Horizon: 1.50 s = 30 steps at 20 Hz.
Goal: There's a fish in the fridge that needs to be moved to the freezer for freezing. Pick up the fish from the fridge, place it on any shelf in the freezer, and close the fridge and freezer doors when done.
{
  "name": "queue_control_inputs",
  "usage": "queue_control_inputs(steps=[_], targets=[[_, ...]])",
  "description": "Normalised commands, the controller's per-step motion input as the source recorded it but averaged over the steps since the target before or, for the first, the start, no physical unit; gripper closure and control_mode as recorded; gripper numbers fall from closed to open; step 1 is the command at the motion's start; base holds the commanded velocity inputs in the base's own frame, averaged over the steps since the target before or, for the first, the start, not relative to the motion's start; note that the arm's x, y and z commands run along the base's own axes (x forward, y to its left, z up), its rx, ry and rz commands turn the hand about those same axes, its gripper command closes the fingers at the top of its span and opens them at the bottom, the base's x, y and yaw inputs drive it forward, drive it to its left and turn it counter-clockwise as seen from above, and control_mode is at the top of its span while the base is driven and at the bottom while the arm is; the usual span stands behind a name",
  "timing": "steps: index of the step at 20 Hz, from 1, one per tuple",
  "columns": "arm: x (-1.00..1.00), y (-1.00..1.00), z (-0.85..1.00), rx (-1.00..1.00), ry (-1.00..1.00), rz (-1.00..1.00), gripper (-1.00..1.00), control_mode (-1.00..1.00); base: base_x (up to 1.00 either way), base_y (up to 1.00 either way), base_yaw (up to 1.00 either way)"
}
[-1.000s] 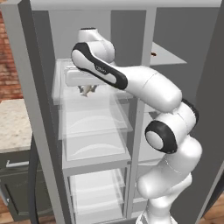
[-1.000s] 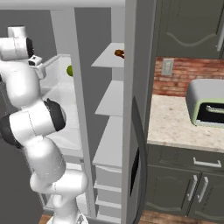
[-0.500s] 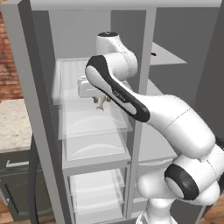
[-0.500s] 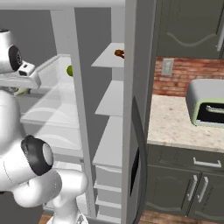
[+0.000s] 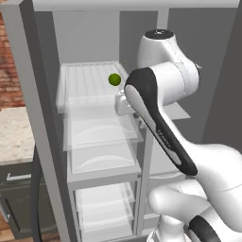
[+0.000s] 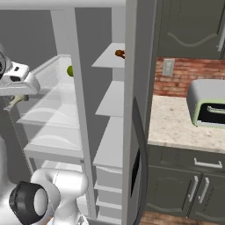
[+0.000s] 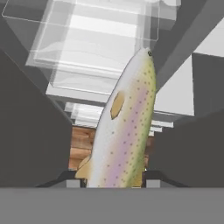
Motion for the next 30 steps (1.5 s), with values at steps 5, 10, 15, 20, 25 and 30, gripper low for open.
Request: queue_control_inputs(steps=[5, 10, 15, 20, 25, 30], targets=[[-0.91, -0.84, 0.46, -0.11, 0.0, 0.0, 1.0, -1.0, 0.0, 0.0, 0.0], [-0.5, -0.98, 0.37, -0.06, -0.03, 0.0, 1.0, -1.0, 0.0, 0.0, 0.0], [-0.17, -0.99, 0.33, 0.0, -0.07, 0.0, 1.0, -1.0, 0.0, 0.0, 0.0], [0.0, -0.6, 0.16, 0.0, -0.11, 0.0, 1.0, -1.0, 0.0, 0.0, 0.0], [0.17, -0.03, -0.17, 0.07, -0.2, 0.05, 1.0, -1.0, 0.0, 0.0, 0.0], [0.4, -0.03, -0.01, 0.16, -0.19, 0.08, 1.0, -1.0, 0.0, 0.0, 0.0]])
